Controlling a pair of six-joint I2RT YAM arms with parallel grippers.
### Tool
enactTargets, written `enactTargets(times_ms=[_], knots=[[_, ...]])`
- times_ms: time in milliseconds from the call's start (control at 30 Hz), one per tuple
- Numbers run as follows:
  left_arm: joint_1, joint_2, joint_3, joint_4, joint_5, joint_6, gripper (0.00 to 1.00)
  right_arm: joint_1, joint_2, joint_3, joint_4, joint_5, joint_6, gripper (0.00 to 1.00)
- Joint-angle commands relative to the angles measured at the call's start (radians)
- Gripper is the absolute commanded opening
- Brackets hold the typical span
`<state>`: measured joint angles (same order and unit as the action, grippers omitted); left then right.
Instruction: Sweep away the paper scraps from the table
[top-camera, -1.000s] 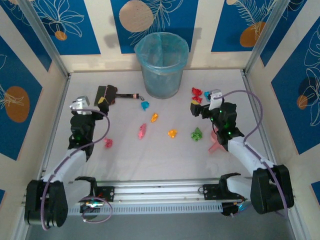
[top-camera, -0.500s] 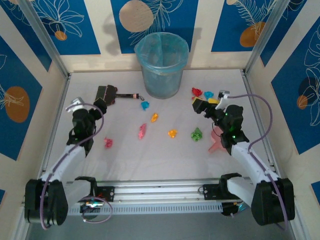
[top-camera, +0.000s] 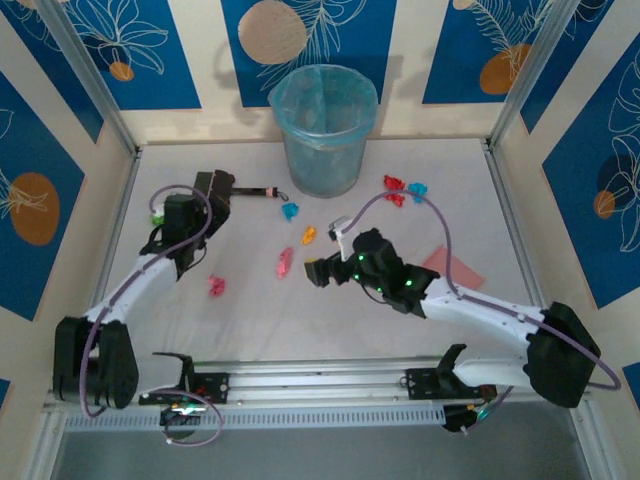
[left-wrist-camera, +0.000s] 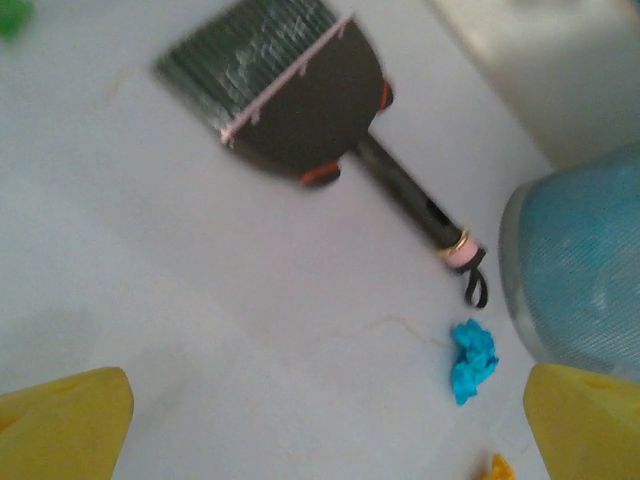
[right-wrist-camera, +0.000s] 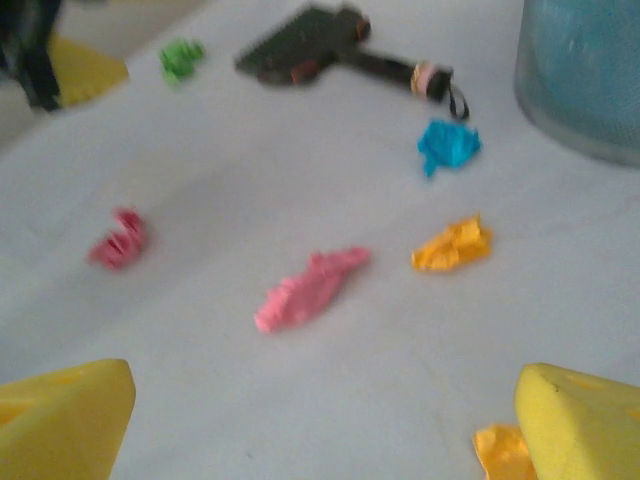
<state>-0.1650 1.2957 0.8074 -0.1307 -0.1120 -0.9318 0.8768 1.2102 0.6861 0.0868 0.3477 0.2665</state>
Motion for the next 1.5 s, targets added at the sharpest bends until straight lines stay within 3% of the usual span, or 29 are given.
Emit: enactTargets(times_ms=[0, 100, 233, 500, 833, 1000, 1233, 1467], knots=[[-0.082, 0.135, 0.194, -0.272, -0.085, -0.191, 1.00, 0.025, 0.047, -0.063, 0.075, 0.160, -0.052, 0.97], [-0.131, 0.313, 0.441, -0.520, -0.149, -0.302, 1.00, 0.019, 0.080, -0.071, 0.102, 0.152, -0.047, 0.97], [-0.137, 0.528, 0.689, -0.730, -0.151, -0.433, 1.00, 0.020, 0.096, -0.058, 0.098, 0.190, -0.069, 0.95], [-0.125, 0.867, 1.036, -0.767, -0.043, -0.451, 1.00, 0.011, 0.049, -0.080, 0.120, 0.157, -0.081, 0.95], [-0.078, 0.949, 1.077, -0.667, -0.063, -0.507, 1.00, 0.011, 0.073, -0.059, 0.122, 0.113, -0.088, 0.95], [-0.068, 1.051, 1.220, -0.712, -0.054, -0.520, 1.00, 0.019, 0.101, -0.045, 0.122, 0.098, -0.091, 0.95], [-0.061, 1.162, 1.396, -0.825, -0.062, -0.569, 0.91, 0.034, 0.124, -0.027, 0.116, 0.097, -0.112, 0.94], [-0.054, 1.168, 1.403, -0.862, -0.107, -0.638, 0.83, 0.037, 0.132, -0.023, 0.119, 0.081, -0.114, 0.94]])
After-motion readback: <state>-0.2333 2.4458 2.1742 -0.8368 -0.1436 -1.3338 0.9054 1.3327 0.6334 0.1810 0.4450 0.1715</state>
